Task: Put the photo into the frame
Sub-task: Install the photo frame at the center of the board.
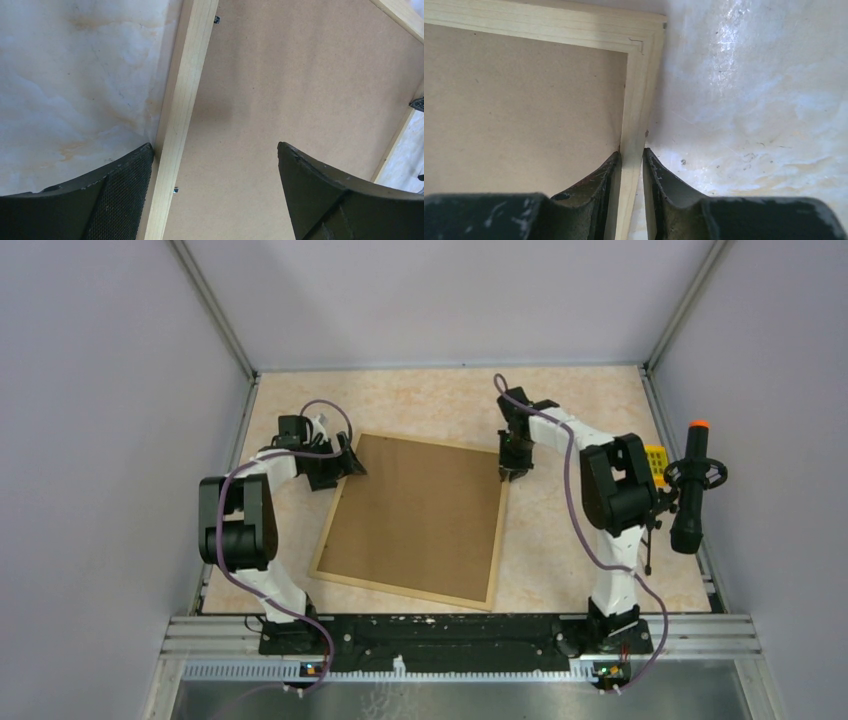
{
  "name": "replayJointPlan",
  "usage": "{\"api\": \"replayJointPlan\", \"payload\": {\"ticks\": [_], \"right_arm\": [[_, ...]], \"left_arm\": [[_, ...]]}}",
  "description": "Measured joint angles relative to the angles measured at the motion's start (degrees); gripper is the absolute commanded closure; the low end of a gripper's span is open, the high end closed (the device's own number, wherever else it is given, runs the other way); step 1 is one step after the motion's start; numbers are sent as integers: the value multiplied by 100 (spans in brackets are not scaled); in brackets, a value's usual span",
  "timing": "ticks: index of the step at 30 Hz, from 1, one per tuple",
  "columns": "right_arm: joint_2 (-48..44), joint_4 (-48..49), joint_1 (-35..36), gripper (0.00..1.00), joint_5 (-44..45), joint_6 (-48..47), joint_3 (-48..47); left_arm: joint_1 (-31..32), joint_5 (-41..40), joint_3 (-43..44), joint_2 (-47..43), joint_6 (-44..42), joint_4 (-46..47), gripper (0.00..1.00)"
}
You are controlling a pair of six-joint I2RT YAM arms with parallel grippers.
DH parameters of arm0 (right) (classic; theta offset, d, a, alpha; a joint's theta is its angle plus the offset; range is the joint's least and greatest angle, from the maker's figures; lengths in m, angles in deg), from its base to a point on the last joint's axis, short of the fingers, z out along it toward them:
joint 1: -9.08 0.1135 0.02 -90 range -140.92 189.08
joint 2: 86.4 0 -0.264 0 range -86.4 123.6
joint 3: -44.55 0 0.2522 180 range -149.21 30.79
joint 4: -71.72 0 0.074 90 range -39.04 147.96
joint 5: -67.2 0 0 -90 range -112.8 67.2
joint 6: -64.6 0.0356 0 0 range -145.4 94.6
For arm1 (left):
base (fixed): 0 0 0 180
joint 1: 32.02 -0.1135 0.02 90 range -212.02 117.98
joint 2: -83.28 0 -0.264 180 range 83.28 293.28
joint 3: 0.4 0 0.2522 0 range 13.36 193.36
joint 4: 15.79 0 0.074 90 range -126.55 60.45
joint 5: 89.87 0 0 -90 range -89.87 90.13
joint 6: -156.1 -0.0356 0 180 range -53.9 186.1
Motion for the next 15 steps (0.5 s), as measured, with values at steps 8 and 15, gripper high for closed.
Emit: {"api": "replayJointPlan", "payload": {"ticks": [8,15], "right_arm": [[573,-960,831,66,1740,-151,-938],[629,-1198,761,38,1449,-315,-1213]], "left_arm": [[0,7,-28,-11,0,37,4],[0,0,-85,-63,2,101,1]]}}
